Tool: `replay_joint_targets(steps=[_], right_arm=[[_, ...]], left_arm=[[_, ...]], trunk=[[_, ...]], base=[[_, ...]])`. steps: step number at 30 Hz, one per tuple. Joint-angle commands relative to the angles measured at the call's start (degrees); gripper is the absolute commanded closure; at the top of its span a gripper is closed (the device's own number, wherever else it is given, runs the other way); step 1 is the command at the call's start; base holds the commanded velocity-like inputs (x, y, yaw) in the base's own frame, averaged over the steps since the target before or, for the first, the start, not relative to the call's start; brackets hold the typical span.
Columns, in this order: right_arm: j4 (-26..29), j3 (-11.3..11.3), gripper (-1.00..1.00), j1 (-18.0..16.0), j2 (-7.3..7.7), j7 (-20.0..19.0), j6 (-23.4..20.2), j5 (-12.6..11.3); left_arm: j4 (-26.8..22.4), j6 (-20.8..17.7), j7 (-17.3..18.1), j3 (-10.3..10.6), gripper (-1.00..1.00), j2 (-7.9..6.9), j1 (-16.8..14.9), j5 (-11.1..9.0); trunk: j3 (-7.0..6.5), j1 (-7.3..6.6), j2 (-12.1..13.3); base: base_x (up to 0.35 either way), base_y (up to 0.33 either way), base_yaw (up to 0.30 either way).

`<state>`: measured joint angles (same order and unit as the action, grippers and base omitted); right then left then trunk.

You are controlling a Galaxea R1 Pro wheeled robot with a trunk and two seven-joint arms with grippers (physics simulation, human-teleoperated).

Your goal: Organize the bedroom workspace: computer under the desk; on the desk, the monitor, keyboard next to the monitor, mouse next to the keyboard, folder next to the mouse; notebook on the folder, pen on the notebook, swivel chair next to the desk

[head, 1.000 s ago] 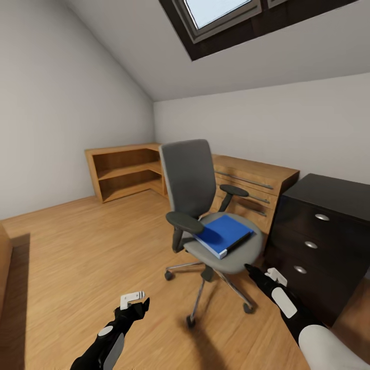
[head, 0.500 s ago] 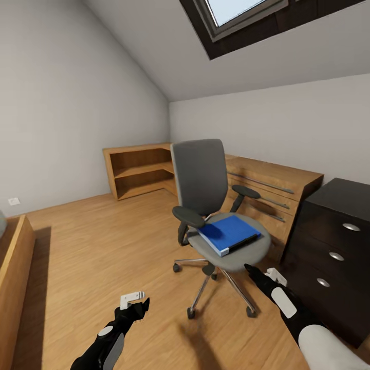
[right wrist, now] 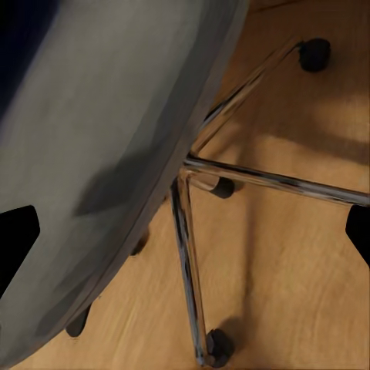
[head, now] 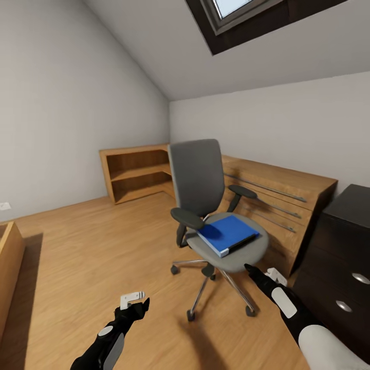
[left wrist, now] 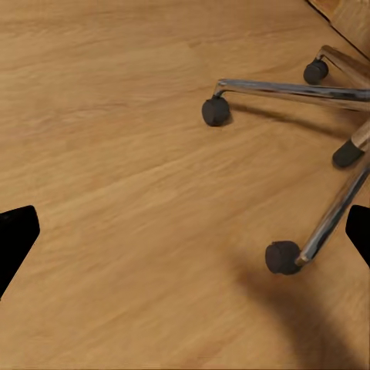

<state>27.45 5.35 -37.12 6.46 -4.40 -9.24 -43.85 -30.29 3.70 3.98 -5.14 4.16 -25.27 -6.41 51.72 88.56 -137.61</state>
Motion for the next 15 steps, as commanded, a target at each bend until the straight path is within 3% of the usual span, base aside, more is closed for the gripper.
replay_joint_targets(steps=[1,7,15], right_arm=[[0.0,0.2,-1.0,0.0,-0.04,-0.3,-0.3,-0.2],[0.0,0.3,-1.0,0.0,0.0,-0.3,-0.3,-0.2],[0.0,0.3,-1.0,0.0,0.04,-0.3,-0.3,-0.2]], left_arm=[[0.1,0.1,0.4,-0.3,-1.0,0.06,0.0,-0.5],[0.1,0.1,0.4,-0.3,-1.0,0.08,0.0,-0.5],[0.1,0.1,0.4,-0.3,-1.0,0.06,0.0,-0.5]], trunk=[[0.06,0.03,0.0],[0.06,0.03,0.0],[0.06,0.03,0.0]], base=[[0.333,0.0,0.0],[0.292,0.0,0.0],[0.052,0.0,0.0]])
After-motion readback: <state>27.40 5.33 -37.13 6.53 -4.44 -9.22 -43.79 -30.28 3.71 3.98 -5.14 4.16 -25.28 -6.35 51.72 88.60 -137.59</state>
